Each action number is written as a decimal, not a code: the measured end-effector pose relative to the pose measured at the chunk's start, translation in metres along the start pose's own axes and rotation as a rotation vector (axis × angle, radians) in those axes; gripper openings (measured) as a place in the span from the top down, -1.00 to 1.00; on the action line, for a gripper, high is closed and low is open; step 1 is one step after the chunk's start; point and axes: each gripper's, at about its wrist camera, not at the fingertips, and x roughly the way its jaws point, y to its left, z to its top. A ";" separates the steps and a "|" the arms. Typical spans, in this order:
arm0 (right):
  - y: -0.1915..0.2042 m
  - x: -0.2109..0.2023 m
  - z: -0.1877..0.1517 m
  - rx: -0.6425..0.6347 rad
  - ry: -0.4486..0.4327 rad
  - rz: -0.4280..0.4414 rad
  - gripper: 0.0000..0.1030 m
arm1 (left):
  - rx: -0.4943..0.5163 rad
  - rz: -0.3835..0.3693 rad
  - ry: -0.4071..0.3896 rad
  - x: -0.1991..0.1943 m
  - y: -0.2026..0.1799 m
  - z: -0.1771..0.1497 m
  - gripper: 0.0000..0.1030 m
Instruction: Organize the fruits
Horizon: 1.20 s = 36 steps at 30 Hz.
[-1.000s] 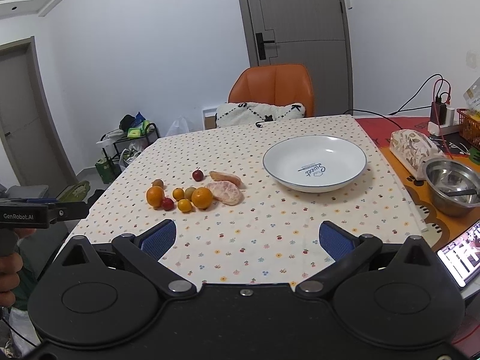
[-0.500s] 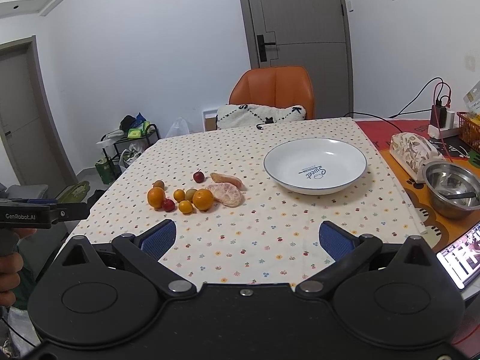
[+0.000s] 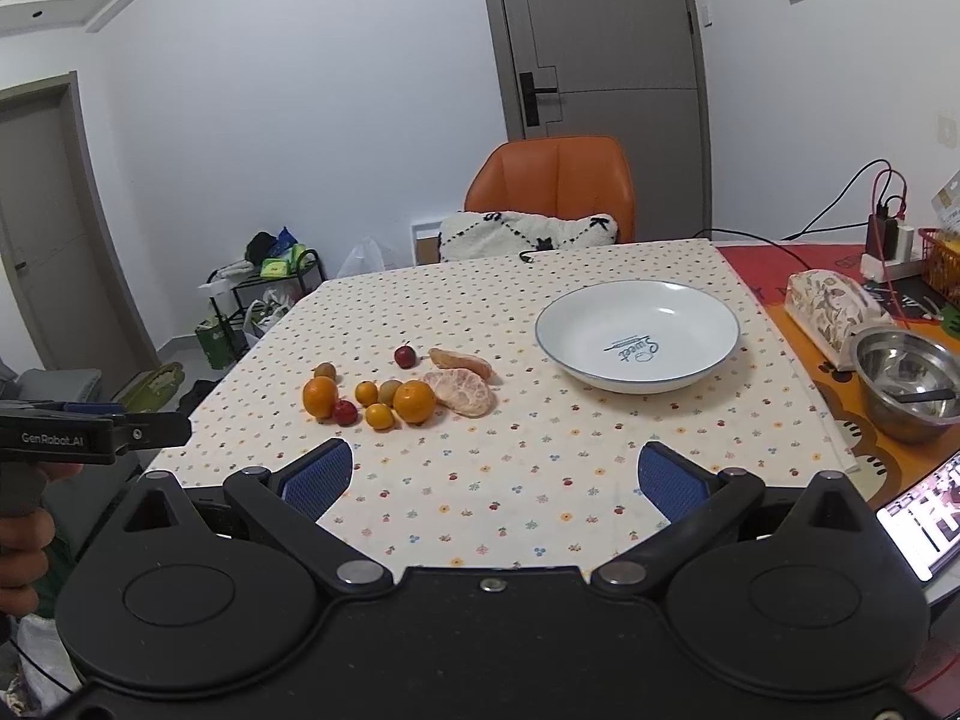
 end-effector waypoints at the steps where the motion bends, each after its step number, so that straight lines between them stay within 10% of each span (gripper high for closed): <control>1: 0.000 0.000 0.000 0.000 0.000 0.000 -1.00 | -0.001 -0.001 0.000 0.000 0.000 0.000 -1.00; 36: 0.002 0.069 -0.002 -0.020 0.050 0.036 -1.00 | -0.044 0.077 -0.025 0.067 0.037 0.007 -1.00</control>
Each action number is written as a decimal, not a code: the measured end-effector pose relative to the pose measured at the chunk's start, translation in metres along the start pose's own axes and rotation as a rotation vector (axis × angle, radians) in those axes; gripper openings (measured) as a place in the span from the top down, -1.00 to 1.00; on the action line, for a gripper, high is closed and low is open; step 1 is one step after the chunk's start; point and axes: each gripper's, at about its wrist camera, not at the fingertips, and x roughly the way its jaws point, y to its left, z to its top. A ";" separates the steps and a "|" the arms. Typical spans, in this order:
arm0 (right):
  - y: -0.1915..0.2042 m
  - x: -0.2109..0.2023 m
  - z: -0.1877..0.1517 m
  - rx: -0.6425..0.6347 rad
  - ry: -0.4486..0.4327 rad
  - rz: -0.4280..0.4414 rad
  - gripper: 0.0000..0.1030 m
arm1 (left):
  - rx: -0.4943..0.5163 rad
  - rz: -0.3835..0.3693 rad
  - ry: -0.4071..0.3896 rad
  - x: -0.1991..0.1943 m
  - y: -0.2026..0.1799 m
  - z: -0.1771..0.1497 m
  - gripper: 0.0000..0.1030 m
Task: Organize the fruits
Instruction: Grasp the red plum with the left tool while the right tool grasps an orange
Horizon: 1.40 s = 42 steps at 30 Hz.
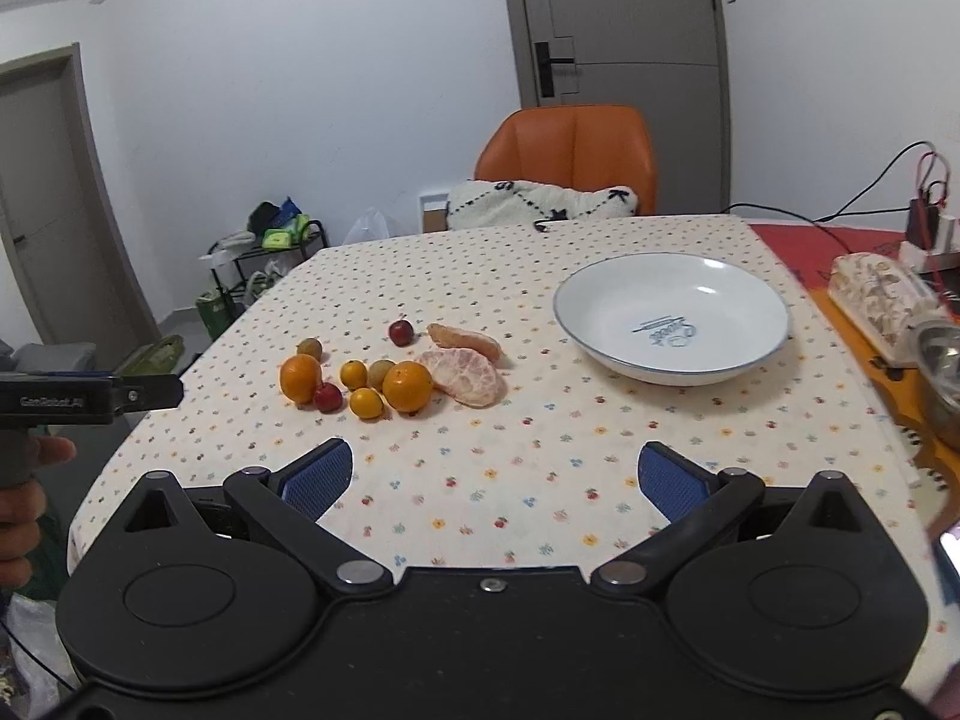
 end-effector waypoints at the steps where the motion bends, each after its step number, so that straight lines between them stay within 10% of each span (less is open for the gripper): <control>1: -0.001 0.004 0.000 0.006 0.004 0.015 -1.00 | 0.001 0.000 0.000 0.004 0.000 0.000 -1.00; 19: 0.006 0.073 0.011 0.038 0.039 0.114 -0.81 | -0.003 -0.020 0.006 0.057 0.004 0.007 -0.68; 42: 0.010 0.137 0.020 0.088 0.105 0.200 -0.27 | -0.059 -0.176 0.177 0.112 -0.012 -0.001 0.41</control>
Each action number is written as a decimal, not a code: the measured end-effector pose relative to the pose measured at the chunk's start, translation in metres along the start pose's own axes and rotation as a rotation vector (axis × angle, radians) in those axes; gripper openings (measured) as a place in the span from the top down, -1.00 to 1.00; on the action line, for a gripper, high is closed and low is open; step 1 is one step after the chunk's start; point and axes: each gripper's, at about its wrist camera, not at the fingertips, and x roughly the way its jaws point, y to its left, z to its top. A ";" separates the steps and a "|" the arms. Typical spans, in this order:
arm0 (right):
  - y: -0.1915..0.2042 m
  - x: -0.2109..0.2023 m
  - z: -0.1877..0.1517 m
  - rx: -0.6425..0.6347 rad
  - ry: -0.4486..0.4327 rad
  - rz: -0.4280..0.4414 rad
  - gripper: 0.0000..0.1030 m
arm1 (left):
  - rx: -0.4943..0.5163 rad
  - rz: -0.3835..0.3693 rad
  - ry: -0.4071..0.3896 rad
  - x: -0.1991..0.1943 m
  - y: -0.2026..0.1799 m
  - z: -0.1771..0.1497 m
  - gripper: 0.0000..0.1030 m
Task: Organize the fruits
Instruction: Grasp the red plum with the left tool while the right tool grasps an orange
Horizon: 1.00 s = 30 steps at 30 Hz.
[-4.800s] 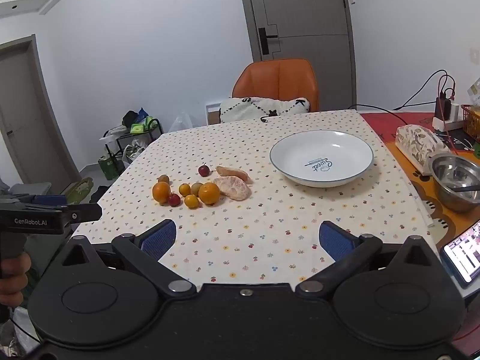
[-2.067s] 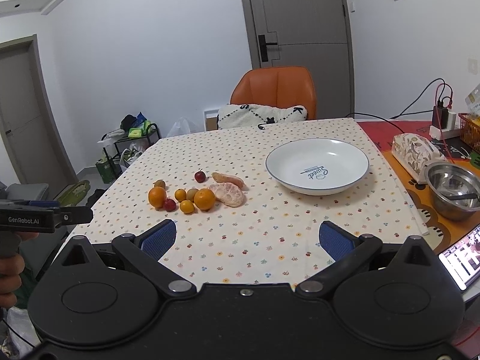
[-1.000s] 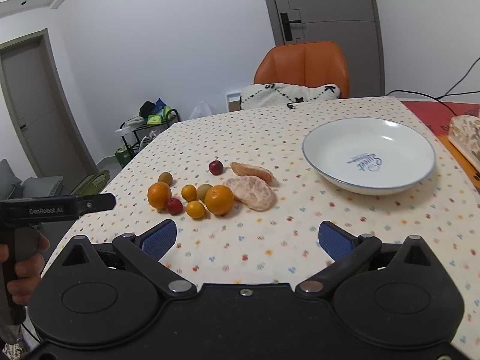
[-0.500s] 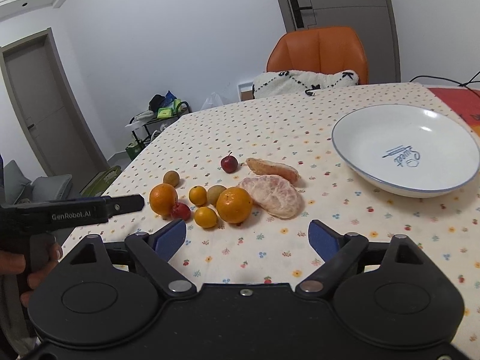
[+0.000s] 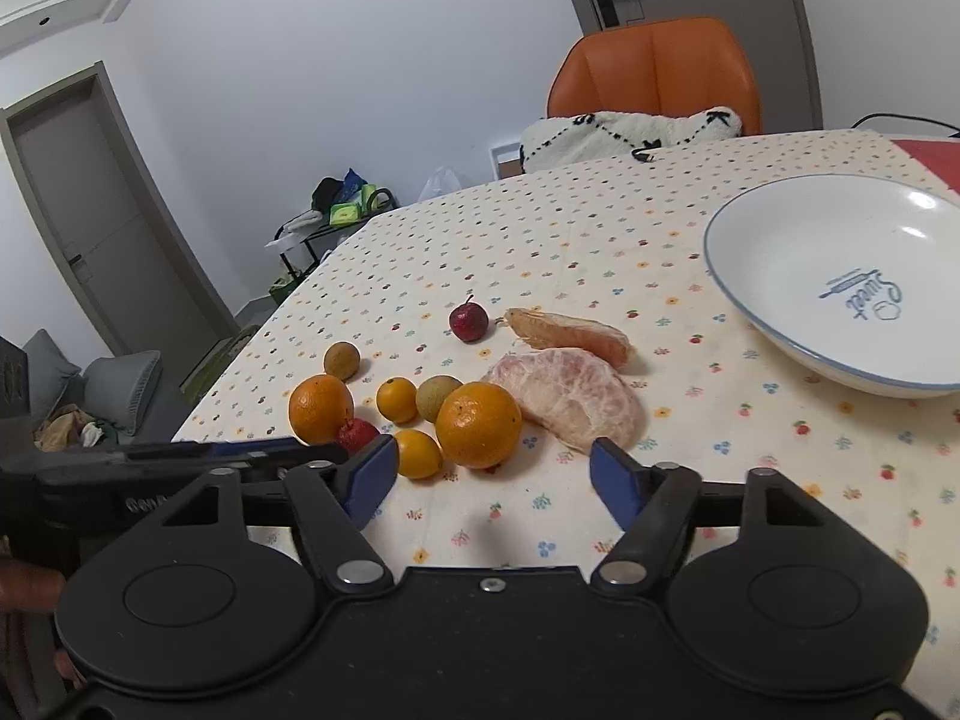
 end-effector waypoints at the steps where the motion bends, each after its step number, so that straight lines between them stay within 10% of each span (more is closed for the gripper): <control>1: 0.000 0.002 0.001 0.003 0.005 0.007 -0.24 | -0.005 -0.005 0.002 0.001 0.001 0.000 0.42; 30: -0.010 0.009 0.001 0.075 -0.019 0.057 0.41 | 0.020 -0.013 -0.053 -0.006 -0.017 0.005 0.59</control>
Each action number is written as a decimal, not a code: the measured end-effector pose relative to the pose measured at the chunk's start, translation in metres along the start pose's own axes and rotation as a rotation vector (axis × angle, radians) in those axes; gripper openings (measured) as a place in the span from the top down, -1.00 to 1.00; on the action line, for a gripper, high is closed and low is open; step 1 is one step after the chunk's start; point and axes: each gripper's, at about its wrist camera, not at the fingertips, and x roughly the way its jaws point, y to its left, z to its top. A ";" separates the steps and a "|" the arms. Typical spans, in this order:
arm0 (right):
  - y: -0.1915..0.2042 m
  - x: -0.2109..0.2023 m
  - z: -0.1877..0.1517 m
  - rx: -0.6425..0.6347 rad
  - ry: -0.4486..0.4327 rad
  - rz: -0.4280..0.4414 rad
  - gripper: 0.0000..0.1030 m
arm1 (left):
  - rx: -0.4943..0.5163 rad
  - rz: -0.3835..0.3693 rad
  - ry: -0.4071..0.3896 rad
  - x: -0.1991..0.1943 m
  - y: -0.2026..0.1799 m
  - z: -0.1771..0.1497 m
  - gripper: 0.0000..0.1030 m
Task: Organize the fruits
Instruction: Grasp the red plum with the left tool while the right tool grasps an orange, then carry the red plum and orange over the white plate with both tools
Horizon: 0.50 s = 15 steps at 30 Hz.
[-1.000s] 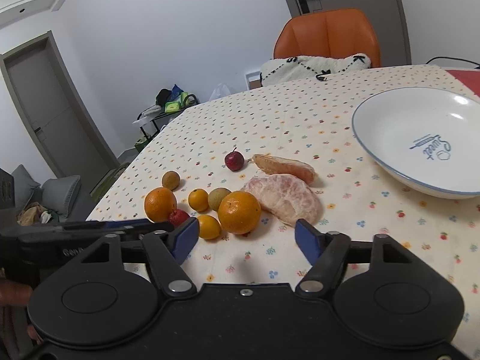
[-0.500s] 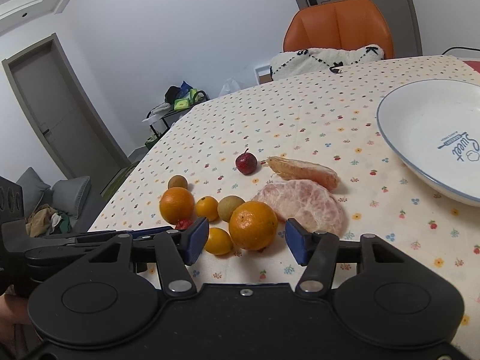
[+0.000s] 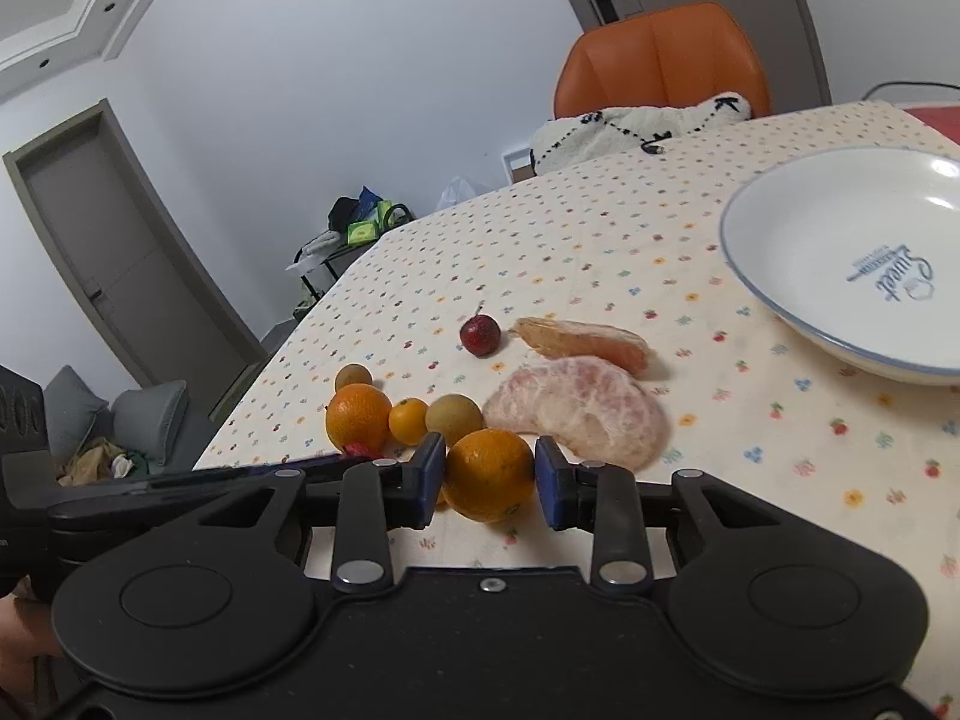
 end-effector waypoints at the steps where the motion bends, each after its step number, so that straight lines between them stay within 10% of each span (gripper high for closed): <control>1: -0.001 -0.002 -0.001 0.003 -0.004 -0.002 0.41 | 0.008 0.000 -0.005 -0.002 -0.002 0.000 0.59; 15: -0.004 -0.004 -0.013 0.007 -0.012 -0.009 0.20 | 0.016 0.031 -0.008 -0.018 -0.005 -0.006 0.59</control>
